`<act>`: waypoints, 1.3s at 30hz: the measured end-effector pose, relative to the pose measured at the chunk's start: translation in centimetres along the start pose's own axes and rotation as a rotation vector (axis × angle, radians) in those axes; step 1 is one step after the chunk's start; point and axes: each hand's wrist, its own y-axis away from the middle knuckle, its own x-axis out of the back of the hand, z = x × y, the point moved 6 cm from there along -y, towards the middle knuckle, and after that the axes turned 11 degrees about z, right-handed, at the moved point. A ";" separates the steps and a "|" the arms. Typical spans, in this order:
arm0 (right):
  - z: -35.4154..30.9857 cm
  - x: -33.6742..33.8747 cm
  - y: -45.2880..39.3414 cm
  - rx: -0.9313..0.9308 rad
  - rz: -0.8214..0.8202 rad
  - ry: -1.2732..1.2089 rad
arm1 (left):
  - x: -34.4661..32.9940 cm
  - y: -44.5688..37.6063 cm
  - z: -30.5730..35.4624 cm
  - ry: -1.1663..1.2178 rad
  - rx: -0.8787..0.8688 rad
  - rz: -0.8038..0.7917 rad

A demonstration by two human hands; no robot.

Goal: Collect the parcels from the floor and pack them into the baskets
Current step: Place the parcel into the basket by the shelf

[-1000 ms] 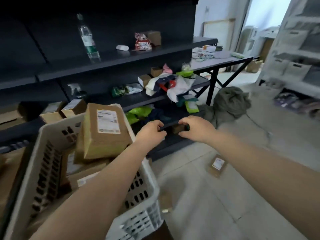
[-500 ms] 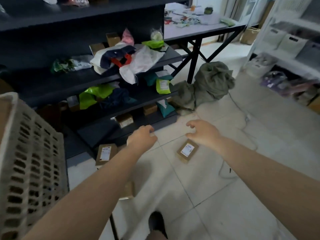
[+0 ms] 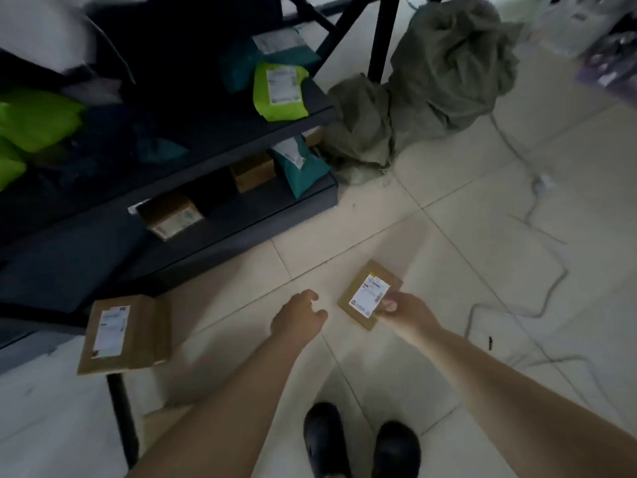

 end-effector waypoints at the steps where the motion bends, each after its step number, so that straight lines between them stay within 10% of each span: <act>1: 1.6 -2.1 -2.8 -0.047 -0.024 -0.019 | -2.6 -2.6 -0.4 0.006 0.013 -0.010; 12: 16.7 -21.2 -24.2 -0.503 -0.068 -0.371 | -26.6 -24.3 -6.5 0.046 0.121 -0.089; 18: 16.7 -23.2 -24.6 -0.482 0.057 -0.681 | -27.9 -24.9 -5.9 0.306 0.123 0.020; 27: -2.5 -3.4 -10.3 -0.025 0.048 -0.689 | -1.1 -7.0 0.3 0.655 0.191 0.387; 39: -40.7 17.0 30.4 0.863 -0.297 -0.491 | 41.3 36.2 -0.2 0.829 0.347 1.255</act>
